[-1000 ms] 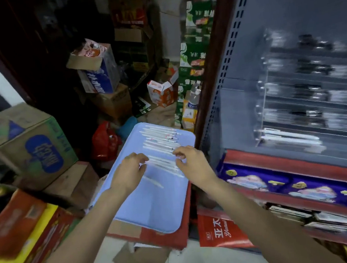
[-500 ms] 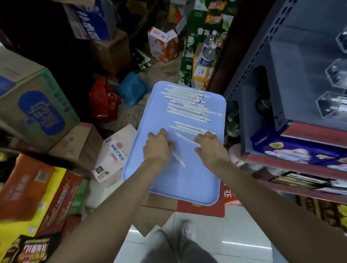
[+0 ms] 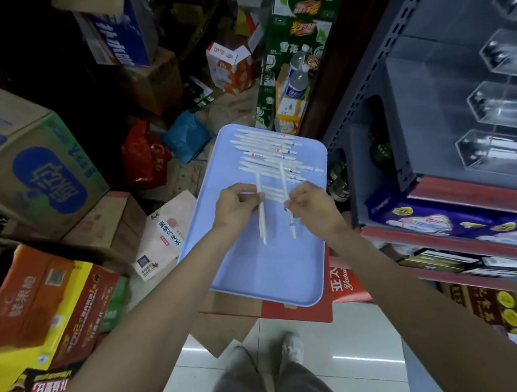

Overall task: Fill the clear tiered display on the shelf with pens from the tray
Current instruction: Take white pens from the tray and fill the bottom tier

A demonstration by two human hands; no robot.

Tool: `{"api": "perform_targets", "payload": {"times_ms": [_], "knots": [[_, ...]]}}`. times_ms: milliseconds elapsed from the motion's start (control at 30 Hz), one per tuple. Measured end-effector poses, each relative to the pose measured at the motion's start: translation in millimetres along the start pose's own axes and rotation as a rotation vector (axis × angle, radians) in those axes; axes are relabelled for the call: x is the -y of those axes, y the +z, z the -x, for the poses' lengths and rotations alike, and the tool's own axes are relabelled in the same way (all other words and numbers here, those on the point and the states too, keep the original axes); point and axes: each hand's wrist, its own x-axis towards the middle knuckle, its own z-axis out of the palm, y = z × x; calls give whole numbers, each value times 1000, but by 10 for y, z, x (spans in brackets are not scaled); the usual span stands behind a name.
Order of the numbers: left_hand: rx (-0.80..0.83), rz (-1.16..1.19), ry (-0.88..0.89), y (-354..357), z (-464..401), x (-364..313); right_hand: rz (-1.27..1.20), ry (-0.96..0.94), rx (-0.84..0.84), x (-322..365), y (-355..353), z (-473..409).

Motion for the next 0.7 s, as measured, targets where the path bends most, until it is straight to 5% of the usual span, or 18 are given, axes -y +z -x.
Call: {"api": "perform_targets", "payload": {"times_ms": [133,400,700], "knots": [[166,49,140,190,195,-374,-293,-57,-46,203,-356,164],[325,-207,462,863,491,-1102,-571,-235,-222,283,-1330,495],[260,-424,644,2004,799,-1657,-641,-349,-335,-369,-2816,824]]}}
